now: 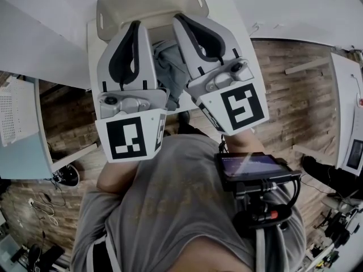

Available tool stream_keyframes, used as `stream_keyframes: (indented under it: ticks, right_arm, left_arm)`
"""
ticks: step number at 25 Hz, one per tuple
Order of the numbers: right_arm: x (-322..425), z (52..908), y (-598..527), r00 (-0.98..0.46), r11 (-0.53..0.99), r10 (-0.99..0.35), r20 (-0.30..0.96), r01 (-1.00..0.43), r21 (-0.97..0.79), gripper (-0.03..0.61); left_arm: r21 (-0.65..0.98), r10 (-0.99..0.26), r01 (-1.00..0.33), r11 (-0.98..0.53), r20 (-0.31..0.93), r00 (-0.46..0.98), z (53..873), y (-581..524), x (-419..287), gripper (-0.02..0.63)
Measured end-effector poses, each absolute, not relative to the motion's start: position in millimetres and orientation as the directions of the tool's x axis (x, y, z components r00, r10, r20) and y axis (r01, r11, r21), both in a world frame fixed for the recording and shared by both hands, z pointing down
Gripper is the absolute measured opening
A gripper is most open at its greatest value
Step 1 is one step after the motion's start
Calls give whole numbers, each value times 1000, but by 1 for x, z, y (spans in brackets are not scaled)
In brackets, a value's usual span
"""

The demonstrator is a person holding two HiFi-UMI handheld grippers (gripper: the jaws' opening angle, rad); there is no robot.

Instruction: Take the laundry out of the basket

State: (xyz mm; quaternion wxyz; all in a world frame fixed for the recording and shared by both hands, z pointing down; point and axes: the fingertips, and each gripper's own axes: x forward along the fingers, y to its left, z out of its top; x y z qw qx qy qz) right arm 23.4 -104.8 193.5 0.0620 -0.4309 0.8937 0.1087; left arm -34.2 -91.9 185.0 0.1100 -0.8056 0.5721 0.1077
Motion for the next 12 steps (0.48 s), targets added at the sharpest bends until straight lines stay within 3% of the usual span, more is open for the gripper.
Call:
stream_keyframes:
  ticks: [12]
  right_arm:
    - [23, 195, -110, -621, 605, -757, -202, -784, 140, 8]
  left_arm:
    - [-31, -901, -944, -329, -289, 323, 188, -97, -35, 8]
